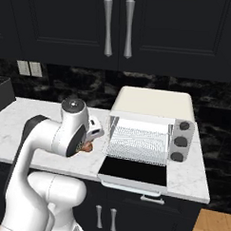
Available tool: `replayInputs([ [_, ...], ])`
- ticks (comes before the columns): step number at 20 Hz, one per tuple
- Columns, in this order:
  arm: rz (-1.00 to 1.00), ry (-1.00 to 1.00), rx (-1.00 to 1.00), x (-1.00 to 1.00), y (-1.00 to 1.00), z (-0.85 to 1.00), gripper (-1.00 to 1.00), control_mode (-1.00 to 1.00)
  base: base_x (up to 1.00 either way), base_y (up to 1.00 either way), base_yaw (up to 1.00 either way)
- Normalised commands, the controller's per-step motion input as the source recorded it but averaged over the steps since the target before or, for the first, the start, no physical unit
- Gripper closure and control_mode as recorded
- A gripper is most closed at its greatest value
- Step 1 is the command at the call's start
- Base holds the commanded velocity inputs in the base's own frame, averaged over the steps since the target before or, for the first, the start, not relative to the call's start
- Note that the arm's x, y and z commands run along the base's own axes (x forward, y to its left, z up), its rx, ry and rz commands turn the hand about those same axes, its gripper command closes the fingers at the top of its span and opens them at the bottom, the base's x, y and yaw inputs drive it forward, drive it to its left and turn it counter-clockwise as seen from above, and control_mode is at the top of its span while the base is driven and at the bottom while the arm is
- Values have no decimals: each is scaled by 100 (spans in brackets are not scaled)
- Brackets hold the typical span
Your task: Pick up the kebab skewer and baguette bread, and place them inside the toaster oven. Close the toaster oven door and start by setting the timer.
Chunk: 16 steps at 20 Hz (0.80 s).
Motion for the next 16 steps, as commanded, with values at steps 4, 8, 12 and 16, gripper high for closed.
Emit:
replayInputs([
  [4,-32,1,0,-61,-71,18,100,-100,0,0,0],
  [8,-34,0,0,-31,-43,0,100,-100,0,0,0],
  [12,-27,0,0,0,-49,0,100,-100,0,0,0],
  [16,-18,0,0,6,-73,0,100,-100,0,0,0],
])
